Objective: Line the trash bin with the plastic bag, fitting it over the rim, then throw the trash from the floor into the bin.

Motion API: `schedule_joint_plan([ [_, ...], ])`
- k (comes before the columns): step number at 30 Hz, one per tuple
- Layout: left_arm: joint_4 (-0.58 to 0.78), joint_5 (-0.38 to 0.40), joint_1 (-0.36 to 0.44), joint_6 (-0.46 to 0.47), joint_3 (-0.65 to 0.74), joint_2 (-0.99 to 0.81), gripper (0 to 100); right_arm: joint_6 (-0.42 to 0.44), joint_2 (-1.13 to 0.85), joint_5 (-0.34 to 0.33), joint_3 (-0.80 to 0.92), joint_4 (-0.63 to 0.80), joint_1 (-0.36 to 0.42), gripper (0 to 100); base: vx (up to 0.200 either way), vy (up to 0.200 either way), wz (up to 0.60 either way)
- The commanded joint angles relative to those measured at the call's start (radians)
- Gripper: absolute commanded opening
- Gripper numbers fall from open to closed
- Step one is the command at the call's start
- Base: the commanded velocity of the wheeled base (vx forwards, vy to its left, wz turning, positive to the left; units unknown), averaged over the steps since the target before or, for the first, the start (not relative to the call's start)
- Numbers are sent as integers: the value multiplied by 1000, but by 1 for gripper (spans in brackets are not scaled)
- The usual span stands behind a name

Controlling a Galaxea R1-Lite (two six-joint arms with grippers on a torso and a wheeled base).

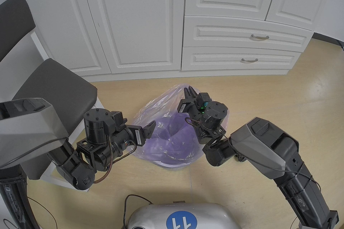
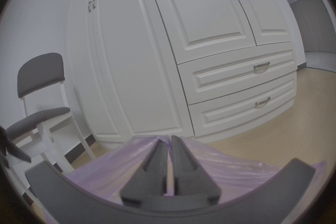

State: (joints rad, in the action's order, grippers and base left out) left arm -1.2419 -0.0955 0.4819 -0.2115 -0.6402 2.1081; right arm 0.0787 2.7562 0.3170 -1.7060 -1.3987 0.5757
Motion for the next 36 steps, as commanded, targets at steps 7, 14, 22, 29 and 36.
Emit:
schedule_joint_plan([
  [7, -73, -3, 27, 15, -7, 128, 100, 3, -79, 4, 197, -31, 10, 100, 0, 0, 0],
  [14, -70, -1, 17, 20, -16, 141, 100, 3, -382, -133, 542, -13, -24, 100, 0, 0, 0],
  [22, -45, 5, 6, 21, -64, 145, 100, 3, -530, -196, 629, 119, -102, 100, 0, 0, 0],
  [29, 236, 8, 17, 26, -217, 113, 100, 12, -615, -196, 620, 541, -166, 100, 0, 0, 0],
  [36, 553, -18, 9, 178, -384, 116, 100, 9, -506, -194, 574, 638, -205, 100, 0, 0, 0],
])
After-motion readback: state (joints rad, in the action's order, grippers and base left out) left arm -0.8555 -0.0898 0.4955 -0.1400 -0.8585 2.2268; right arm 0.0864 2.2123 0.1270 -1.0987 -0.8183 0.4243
